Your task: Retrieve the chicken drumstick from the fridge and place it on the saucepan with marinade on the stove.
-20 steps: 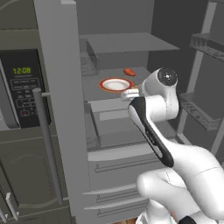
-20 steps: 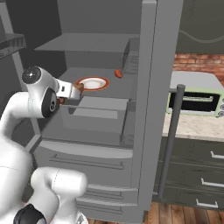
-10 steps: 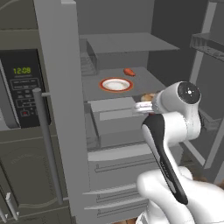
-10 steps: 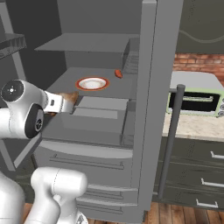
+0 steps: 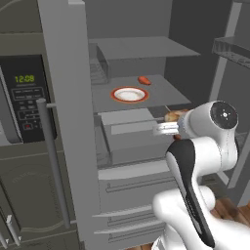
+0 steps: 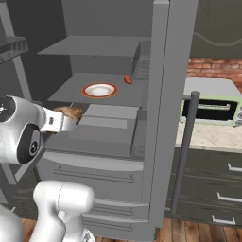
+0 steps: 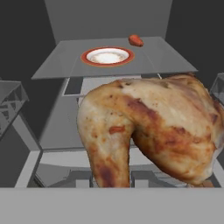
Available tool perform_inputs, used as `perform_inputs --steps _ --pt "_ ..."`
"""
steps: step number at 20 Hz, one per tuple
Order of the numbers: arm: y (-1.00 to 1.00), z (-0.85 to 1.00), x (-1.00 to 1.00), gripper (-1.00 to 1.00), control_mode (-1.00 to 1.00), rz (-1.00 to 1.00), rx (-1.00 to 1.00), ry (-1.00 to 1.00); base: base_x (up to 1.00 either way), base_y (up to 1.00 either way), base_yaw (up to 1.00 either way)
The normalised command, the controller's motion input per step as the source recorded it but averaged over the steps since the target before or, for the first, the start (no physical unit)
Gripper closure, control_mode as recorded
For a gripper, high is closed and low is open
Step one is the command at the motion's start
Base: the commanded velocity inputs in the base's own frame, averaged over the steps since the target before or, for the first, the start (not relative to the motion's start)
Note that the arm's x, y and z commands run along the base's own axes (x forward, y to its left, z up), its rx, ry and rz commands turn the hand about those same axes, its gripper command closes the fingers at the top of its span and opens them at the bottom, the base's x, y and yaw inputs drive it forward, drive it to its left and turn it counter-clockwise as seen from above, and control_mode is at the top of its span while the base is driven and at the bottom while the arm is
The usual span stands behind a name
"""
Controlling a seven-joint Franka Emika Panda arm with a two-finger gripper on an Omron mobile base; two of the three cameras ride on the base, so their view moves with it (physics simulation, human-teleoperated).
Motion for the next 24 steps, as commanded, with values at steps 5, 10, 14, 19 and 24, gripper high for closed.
perform_inputs --steps 5,10,14,19,24 --pt "0.0 0.0 -0.11 1.0 -1.0 0.0 0.0 0.0 0.0 0.0 0.0" --pt "0.0 0.0 0.0 1.0 -1.0 0.0 0.0 0.0 0.0 0.0 0.0" --pt "0.0 0.0 0.0 1.0 -1.0 0.0 0.0 0.0 0.0 0.0 0.0" --pt "0.0 0.0 -0.05 1.0 -1.0 0.0 0.0 0.0 0.0 0.0 0.0" --pt "0.0 0.0 -0.1 1.0 1.0 0.0 0.0 0.0 -0.23 0.0 0.0"
